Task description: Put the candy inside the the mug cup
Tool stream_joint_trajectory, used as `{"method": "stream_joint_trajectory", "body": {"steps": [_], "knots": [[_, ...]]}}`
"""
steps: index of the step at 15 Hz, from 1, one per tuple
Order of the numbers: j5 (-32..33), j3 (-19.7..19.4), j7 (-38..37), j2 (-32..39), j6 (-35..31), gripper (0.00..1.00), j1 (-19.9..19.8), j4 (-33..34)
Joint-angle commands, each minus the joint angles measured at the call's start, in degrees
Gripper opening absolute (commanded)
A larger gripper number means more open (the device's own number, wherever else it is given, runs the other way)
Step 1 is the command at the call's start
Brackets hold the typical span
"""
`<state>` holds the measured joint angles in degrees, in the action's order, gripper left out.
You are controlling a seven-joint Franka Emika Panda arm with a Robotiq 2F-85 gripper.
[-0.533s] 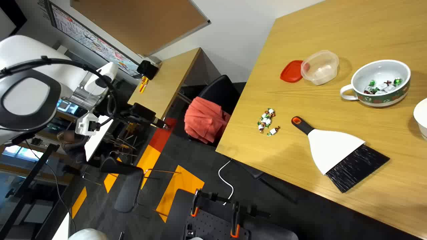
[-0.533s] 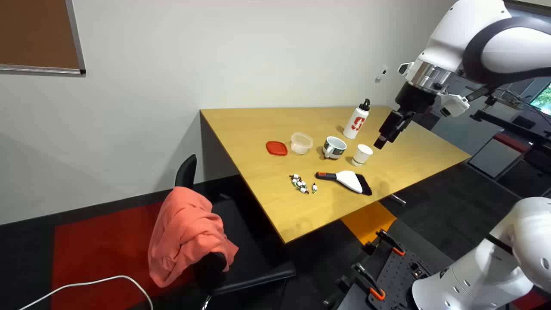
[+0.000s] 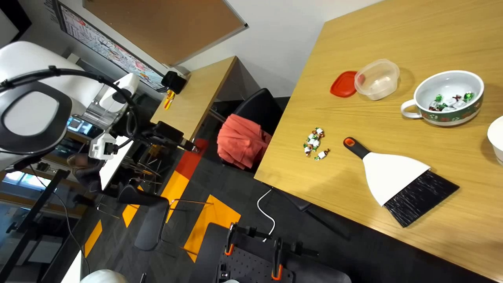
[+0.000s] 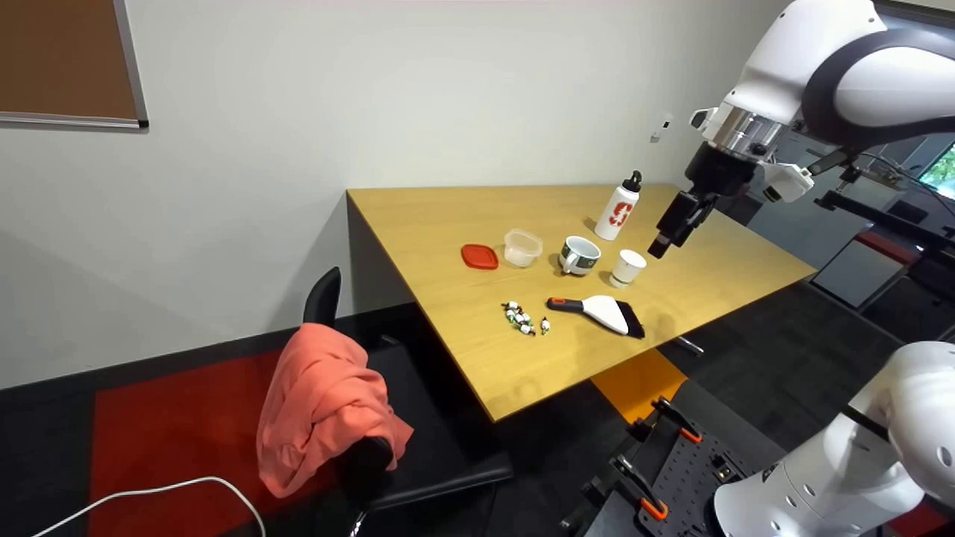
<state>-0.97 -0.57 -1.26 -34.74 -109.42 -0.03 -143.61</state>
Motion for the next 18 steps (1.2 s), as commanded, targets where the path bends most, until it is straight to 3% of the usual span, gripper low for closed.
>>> {"method": "stream_joint_trajectory", "body": {"steps": [1,6,12,15,18], "knots": [[-0.1,0.1,0.1,0.0,0.1,1.0,-0.2,0.1],[-0.6,-0.7,-2.6,5.5,-9.9,1.0,-1.9,2.2],[0.4,-0.6,-5.9,20.4,-26.8,1.0,-3.7,3.9],[1.2,-1.2,-8.8,28.4,-30.9,1.0,-4.7,6.1],[0.6,-2.5,-9.8,35.0,-31.0,1.0,-5.2,9.2]]}}
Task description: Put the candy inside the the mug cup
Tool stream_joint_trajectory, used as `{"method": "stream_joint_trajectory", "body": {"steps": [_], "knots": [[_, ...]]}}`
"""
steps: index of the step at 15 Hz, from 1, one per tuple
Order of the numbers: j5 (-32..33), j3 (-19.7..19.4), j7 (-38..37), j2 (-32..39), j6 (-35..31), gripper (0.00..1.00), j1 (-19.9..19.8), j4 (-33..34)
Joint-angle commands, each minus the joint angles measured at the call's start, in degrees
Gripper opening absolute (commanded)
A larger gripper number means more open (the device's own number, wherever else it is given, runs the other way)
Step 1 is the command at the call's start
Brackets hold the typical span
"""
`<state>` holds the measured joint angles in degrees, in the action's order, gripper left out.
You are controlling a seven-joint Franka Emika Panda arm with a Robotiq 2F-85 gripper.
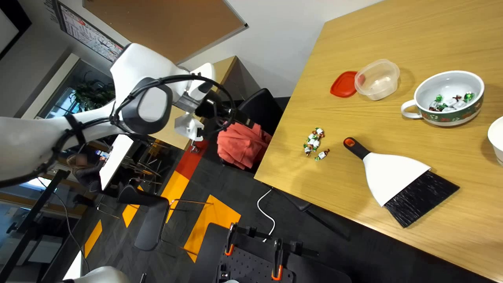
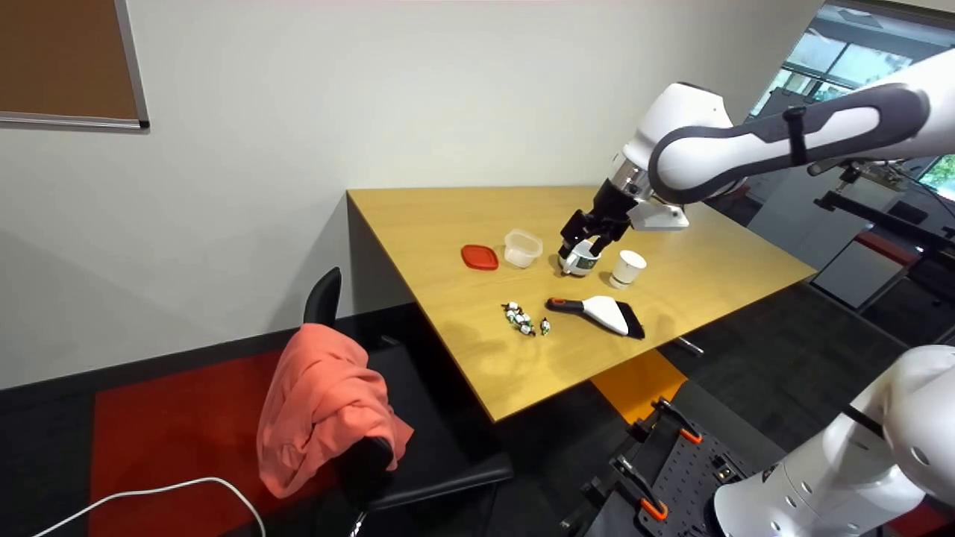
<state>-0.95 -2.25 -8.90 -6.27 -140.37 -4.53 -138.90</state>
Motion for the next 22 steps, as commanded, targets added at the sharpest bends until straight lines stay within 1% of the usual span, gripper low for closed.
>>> {"method": "stream_joint_trajectory", "body": {"steps": [1,2,4,7,11,13,14,16,18,19,22], "knots": [[0.0,-1.2,-2.5,7.8,0.9,1.0,-0.7,5.5],[0.0,-1.2,-0.6,4.5,0.1,1.0,-0.2,2.3],[-0.1,-1.7,-0.7,7.3,0.1,1.0,-0.3,4.1],[-0.1,-1.8,-0.7,8.1,0.1,1.0,-0.4,4.9],[-0.7,-2.9,-3.3,6.9,-3.8,1.0,-1.1,-0.7],[-1.4,-3.9,-5.8,7.4,-9.4,1.0,-1.6,-4.1],[-2.2,-4.4,-7.1,8.4,-13.4,1.0,-2.0,-5.5],[-4.7,-5.3,-7.7,10.8,-18.7,1.0,-2.6,-6.9],[-7.9,-5.7,-7.2,14.0,-21.6,1.0,-3.1,-6.5],[-9.9,-5.7,-6.7,15.9,-21.7,1.0,-3.4,-5.3],[-13.1,-5.8,-7.1,21.2,-19.4,1.0,-4.2,-1.0]]}}
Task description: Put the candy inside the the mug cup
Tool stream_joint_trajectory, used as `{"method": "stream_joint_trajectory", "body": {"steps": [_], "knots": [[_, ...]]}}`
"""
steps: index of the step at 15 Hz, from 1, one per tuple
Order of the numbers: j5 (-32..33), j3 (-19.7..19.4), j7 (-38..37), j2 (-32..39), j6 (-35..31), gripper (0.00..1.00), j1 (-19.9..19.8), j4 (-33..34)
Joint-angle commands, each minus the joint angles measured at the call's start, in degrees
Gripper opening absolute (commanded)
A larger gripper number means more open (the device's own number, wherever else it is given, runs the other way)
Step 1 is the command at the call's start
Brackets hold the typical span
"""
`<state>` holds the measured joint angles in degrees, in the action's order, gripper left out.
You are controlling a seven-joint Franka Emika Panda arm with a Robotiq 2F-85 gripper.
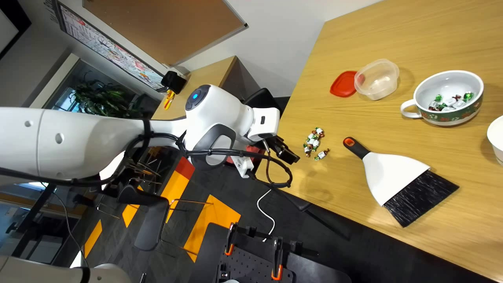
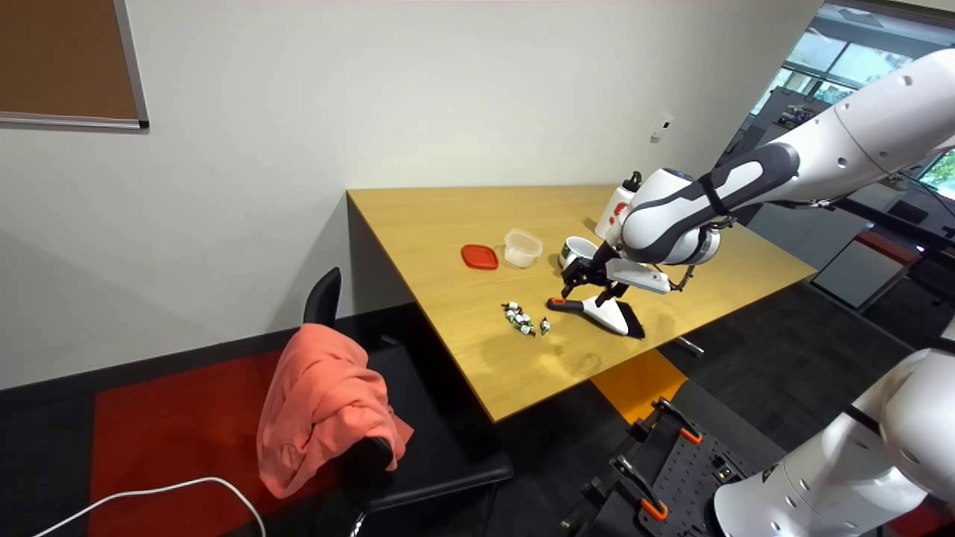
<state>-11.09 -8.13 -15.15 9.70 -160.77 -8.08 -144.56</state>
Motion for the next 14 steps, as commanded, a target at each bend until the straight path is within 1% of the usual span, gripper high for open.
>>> {"method": "stream_joint_trajectory", "body": {"steps": [1,6,10,14], "knots": [[-3.3,-0.1,-1.4,7.3,1.7,1.0,-0.7,6.4],[-2.2,-2.6,-6.9,15.9,2.8,1.0,0.5,13.5],[-2.1,-3.5,-8.8,20.1,3.6,1.0,1.4,16.2],[-2.3,-3.8,-10.0,22.8,3.2,1.0,2.0,17.5]]}}
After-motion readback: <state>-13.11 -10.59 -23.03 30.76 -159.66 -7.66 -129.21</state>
